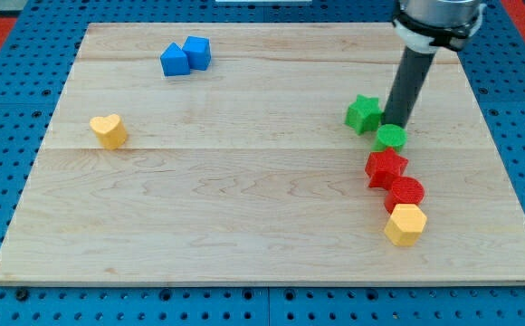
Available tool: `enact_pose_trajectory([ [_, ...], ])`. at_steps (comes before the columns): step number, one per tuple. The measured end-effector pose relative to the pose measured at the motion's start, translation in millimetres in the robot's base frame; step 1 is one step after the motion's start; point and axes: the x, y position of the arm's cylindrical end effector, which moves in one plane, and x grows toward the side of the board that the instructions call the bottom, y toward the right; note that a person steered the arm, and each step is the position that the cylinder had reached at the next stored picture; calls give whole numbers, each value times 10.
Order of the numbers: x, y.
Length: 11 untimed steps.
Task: Place the green star above the green circle
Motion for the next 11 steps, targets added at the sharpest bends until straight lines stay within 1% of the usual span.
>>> enact_pose_trajectory([
  [1,97,6],
  [2,136,-188],
  [3,-253,268],
  [4,-749,108],
  [5,-720,-549],
  [6,-403,-835],
  [7,-572,-736],
  [8,-532,-524],
  [9,-379,-336],
  [10,-415,-224],
  [11,-487,140],
])
